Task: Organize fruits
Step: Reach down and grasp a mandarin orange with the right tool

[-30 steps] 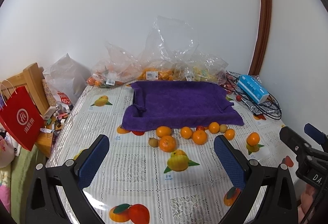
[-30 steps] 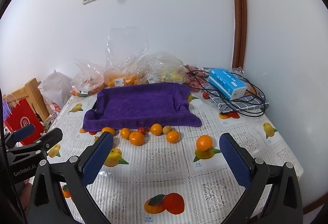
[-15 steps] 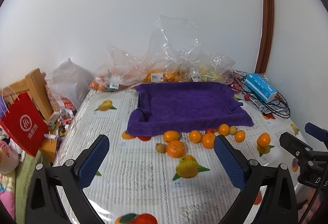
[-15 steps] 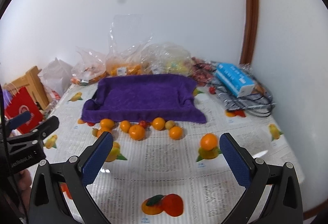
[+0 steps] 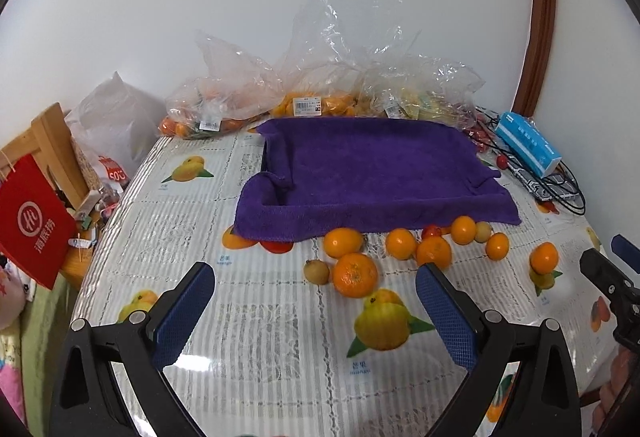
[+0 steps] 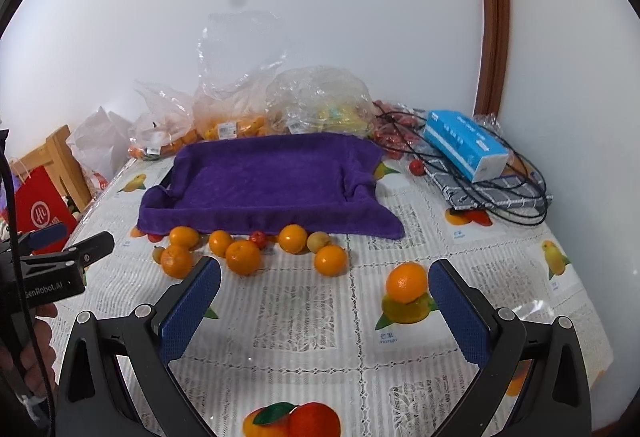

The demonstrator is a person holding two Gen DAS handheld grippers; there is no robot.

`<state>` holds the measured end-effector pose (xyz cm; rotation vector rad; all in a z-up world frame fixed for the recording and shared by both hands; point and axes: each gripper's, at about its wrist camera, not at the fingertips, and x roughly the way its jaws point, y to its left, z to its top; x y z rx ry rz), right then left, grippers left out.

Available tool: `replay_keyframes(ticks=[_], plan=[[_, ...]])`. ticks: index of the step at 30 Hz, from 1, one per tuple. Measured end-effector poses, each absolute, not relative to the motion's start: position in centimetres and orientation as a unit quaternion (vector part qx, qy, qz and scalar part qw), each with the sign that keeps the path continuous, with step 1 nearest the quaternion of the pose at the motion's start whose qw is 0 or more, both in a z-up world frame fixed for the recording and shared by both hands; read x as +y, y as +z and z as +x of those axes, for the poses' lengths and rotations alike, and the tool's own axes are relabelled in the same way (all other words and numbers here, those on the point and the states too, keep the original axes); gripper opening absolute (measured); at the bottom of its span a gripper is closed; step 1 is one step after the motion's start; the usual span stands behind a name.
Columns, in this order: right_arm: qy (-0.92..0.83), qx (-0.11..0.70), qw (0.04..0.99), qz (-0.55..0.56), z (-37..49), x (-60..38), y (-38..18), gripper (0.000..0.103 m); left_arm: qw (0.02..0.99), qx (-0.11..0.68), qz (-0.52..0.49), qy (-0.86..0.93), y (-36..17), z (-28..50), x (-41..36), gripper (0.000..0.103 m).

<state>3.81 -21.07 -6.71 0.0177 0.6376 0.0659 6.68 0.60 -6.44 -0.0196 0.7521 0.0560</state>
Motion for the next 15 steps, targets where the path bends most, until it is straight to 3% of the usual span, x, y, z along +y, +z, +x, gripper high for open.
replay_keyframes(ticks=[8,15], plan=[[0.008,0.340,0.939,0.043,5.8,-24.0,-10.1,0.102,0.916,0.400,-0.020,0.028,-9.8,8.6,1.1,0.101],[-0.026,0.362,0.930,0.057,7.9,-27.1,-12.5,0.084,0.911,0.410,-0.036,0.031,-11.7,10.4,1.8,0.101]])
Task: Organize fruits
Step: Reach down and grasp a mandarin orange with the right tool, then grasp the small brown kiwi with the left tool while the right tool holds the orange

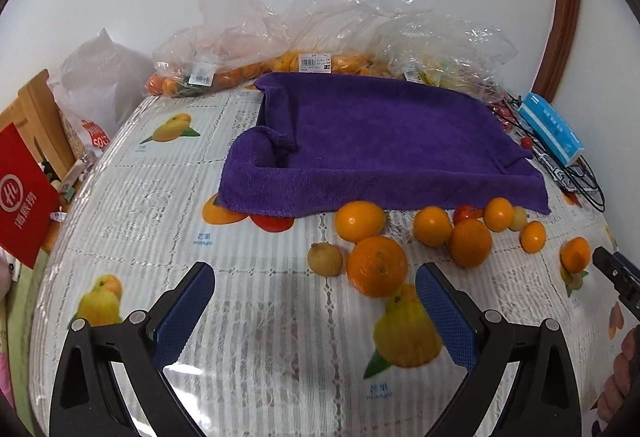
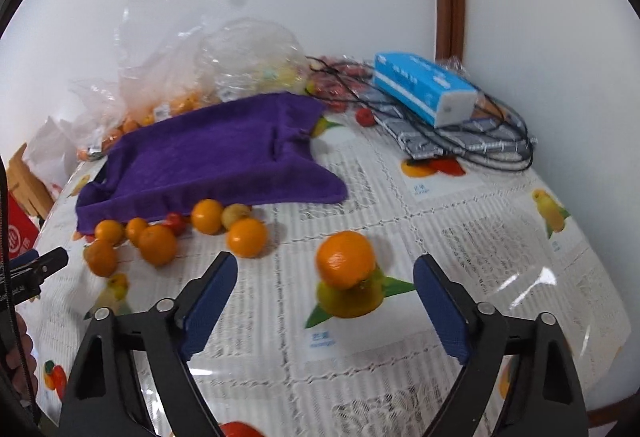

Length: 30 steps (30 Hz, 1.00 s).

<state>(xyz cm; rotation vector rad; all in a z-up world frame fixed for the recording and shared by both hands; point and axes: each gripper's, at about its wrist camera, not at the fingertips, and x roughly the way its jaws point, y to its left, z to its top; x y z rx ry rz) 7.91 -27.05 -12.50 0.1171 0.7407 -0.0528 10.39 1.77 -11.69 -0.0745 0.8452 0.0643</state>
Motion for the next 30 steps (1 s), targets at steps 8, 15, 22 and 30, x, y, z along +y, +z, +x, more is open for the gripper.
replay_keyframes(ticks=[8,15,22,30], plan=[[-0.031,0.388,0.918,0.074,10.2,-28.1,-15.3,0.068,0.905,0.422,-0.040,0.028,-13.1,11.5,2.5,0.097],[-0.028,0.409,0.911,0.055,11.7,-27.3,-17.0,0.045,0.903,0.426,-0.050,-0.001,-13.7,12.5,2.6,0.091],[-0.031,0.401,0.914,0.056,11.8,-27.3,-16.9,0.044,0.908,0.415,-0.051,-0.037,-13.1,12.4,2.2,0.083],[-0.027,0.397,0.915,0.063,12.3,-27.5,-17.0,0.044,0.911,0.407,-0.062,-0.002,-12.2,12.6,4.3,0.076]])
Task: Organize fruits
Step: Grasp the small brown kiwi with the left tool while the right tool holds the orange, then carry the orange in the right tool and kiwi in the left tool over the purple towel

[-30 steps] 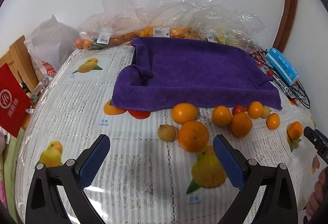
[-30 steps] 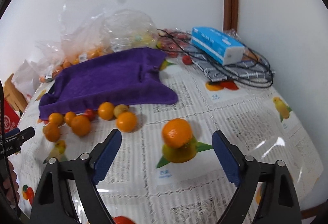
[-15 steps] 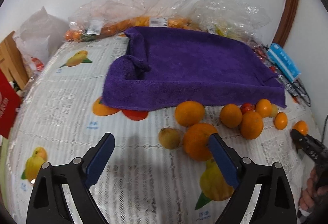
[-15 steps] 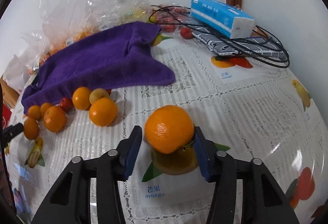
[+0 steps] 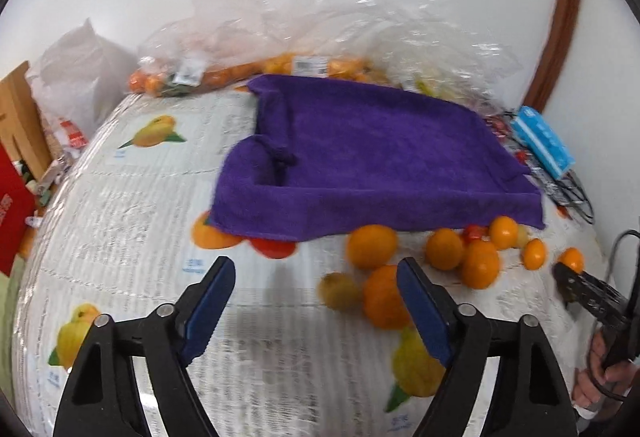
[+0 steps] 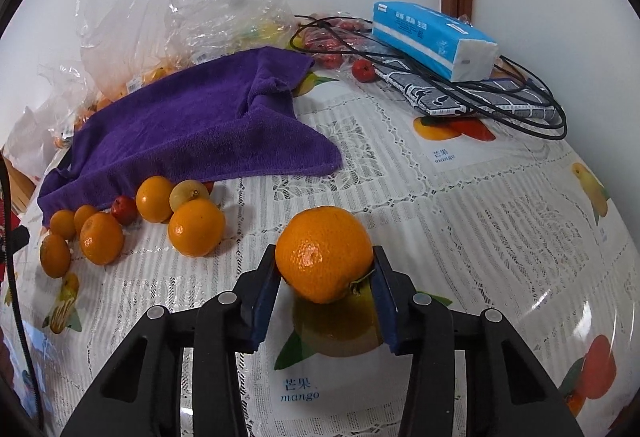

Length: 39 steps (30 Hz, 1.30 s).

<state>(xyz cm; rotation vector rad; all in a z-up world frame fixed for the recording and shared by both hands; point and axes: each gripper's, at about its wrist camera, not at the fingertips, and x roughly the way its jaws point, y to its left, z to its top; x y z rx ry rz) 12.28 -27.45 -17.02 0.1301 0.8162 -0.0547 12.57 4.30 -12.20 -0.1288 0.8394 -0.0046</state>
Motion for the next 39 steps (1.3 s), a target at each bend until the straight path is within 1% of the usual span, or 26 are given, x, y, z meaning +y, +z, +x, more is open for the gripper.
replay_keyframes(ticks=[1,2,4,7,13,15,18,23,24,25,26,28,29,33,39], plan=[[-0.025,0.396,0.916,0.067,12.2,-27.6,-17.0,0.044,0.906,0.417,-0.069,0.000,-12.6,12.8,4.7,0.066],[-0.024,0.396,0.915,0.070,12.2,-27.6,-17.0,0.044,0.902,0.425,-0.075,-0.001,-13.0,13.0,5.0,0.060],[-0.022,0.395,0.915,0.075,12.0,-27.8,-17.1,0.044,0.892,0.442,-0.092,-0.012,-13.7,13.2,5.6,0.056],[-0.023,0.396,0.915,0.072,12.0,-27.8,-17.1,0.044,0.892,0.441,-0.101,-0.026,-14.0,13.0,5.7,0.054],[-0.024,0.396,0.915,0.070,12.0,-27.7,-17.2,0.044,0.894,0.442,-0.062,-0.028,-14.7,13.5,4.3,0.054],[-0.022,0.395,0.915,0.073,12.0,-27.7,-17.2,0.044,0.892,0.448,-0.064,-0.022,-15.3,13.8,4.2,0.053],[-0.022,0.394,0.916,0.080,11.9,-27.7,-17.2,0.044,0.897,0.438,-0.054,-0.019,-15.2,13.6,3.9,0.053],[-0.005,0.394,0.916,0.077,11.8,-27.1,-17.2,0.044,0.904,0.425,-0.036,-0.008,-15.4,14.0,3.7,0.050],[-0.007,0.394,0.916,0.072,11.8,-26.8,-17.2,0.044,0.905,0.424,-0.032,-0.003,-15.5,14.1,3.6,0.049],[-0.007,0.394,0.916,0.070,11.8,-26.7,-17.2,0.044,0.905,0.423,-0.027,-0.001,-15.5,14.3,3.5,0.044],[-0.005,0.394,0.917,0.070,11.8,-26.6,-17.2,0.044,0.906,0.423,-0.025,-0.004,-15.4,14.4,3.3,0.036],[0.004,0.392,0.917,0.074,11.7,-26.4,-17.2,0.044,0.906,0.422,-0.020,-0.013,-15.4,14.4,3.0,0.027],[0.007,0.391,0.917,0.074,11.6,-26.3,-17.1,0.044,0.906,0.422,-0.017,-0.015,-15.4,14.3,2.8,0.025],[0.010,0.390,0.918,0.073,11.2,-25.8,-17.1,0.044,0.906,0.422,-0.006,-0.016,-15.4,13.9,2.3,0.025],[0.029,0.390,0.917,0.074,10.5,-24.5,-17.1,0.044,0.907,0.420,-0.025,-0.014,-15.4,13.2,2.8,0.025]])
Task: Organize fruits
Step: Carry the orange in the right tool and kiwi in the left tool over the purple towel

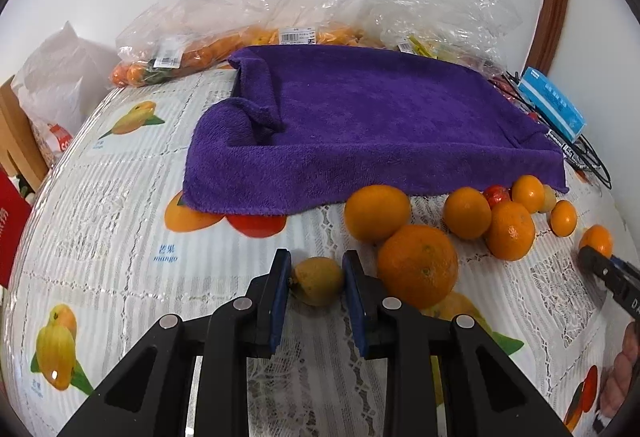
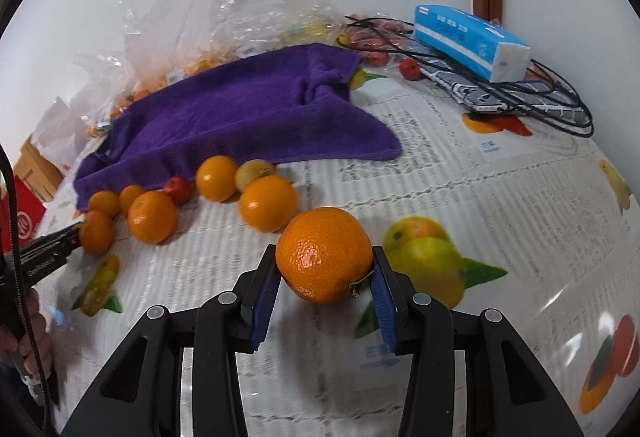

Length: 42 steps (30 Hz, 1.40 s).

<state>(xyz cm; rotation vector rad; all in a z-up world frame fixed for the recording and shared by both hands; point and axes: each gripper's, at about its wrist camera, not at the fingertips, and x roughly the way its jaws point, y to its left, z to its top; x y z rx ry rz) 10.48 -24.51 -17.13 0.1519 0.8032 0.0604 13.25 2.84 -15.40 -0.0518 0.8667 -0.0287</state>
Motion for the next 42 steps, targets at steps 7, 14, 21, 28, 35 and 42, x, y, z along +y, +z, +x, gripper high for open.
replay_keyframes(ticks=[7,14,21,28,35,42], plan=[[0.063,0.380,0.921,0.062,9.3,-22.8,-16.8,0.044,0.907,0.413,-0.077,-0.027,-15.5,12.2,4.3,0.025],[0.079,0.366,0.925,0.059,8.3,-21.9,-16.4,0.044,0.907,0.410,-0.090,-0.028,-15.5,11.0,4.8,0.025],[0.072,0.367,0.925,0.072,8.7,-22.2,-16.3,0.044,0.912,0.401,-0.089,-0.010,-15.0,10.4,5.0,0.025],[0.070,0.353,0.931,0.054,10.0,-20.8,-13.7,0.044,0.918,0.384,-0.100,-0.010,-12.5,10.4,5.3,0.025],[0.077,0.309,0.947,0.038,11.9,-19.3,-9.9,0.044,0.927,0.361,-0.103,-0.008,-9.9,12.4,4.8,0.025],[0.086,0.298,0.950,0.035,14.5,-18.3,-7.8,0.044,0.936,0.341,-0.090,0.001,-7.8,15.1,4.5,0.025]])
